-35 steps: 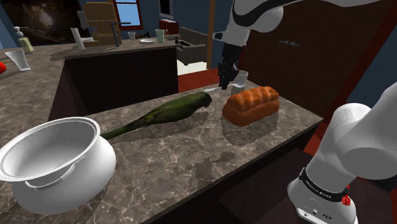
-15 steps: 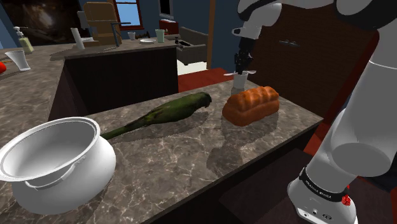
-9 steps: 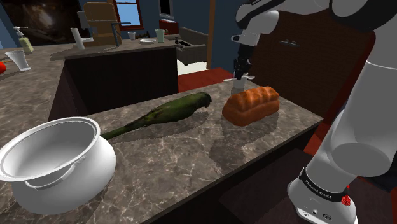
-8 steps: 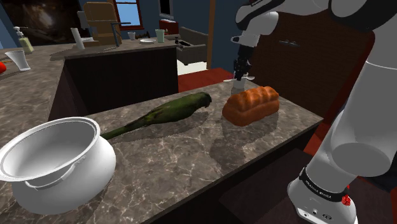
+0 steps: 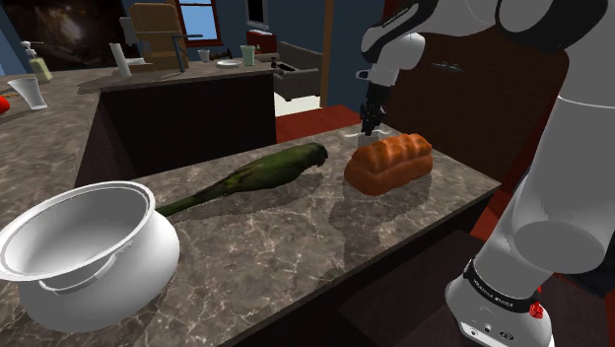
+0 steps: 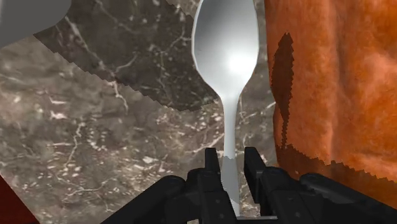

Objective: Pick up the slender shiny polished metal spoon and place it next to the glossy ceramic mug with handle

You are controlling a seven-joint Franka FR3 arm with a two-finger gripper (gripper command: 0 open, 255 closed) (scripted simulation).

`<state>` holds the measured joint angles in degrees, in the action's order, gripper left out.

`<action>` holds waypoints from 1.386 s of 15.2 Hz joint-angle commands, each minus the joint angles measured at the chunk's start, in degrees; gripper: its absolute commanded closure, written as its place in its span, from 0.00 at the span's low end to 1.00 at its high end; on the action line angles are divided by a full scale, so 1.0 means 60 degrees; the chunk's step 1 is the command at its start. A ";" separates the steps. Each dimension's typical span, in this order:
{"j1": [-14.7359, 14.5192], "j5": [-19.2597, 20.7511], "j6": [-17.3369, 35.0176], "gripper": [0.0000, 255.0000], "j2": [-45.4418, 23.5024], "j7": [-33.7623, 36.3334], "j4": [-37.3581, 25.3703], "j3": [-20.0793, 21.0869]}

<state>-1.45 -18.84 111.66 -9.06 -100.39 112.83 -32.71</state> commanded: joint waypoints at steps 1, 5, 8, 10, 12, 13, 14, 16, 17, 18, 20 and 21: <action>0.0010 -0.0094 0.0218 1.00 -0.0108 -0.0097 0.0140 0.0019; 0.0045 -0.0311 0.0628 1.00 -0.0372 -0.0313 0.0367 0.0065; 0.0078 -0.0492 0.0926 1.00 -0.0588 -0.0484 0.0513 0.0111; 0.0104 -0.0620 0.1121 1.00 -0.0741 -0.0603 0.0600 0.0147; 0.0132 -0.0755 0.1311 1.00 -0.0901 -0.0725 0.0678 0.0187; 0.0143 -0.0798 0.1370 1.00 -0.0952 -0.0764 0.0701 0.0201; 0.0143 -0.0797 0.1371 1.00 -0.0952 -0.0764 0.0702 0.0202; 0.0143 -0.0798 0.1371 1.00 -0.0952 -0.0764 0.0701 0.0202; 0.0143 -0.0798 0.1371 1.00 -0.0952 -0.0764 0.0701 0.0202; 0.0143 -0.0798 0.1371 1.00 -0.0952 -0.0764 0.0701 0.0202; 0.0143 -0.0797 0.1369 1.00 -0.0952 -0.0763 0.0700 0.0202; 0.0143 -0.0797 0.1369 0.00 -0.0952 -0.0763 0.0700 0.0202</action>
<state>-0.59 -23.62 119.88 -14.78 -104.97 117.03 -31.50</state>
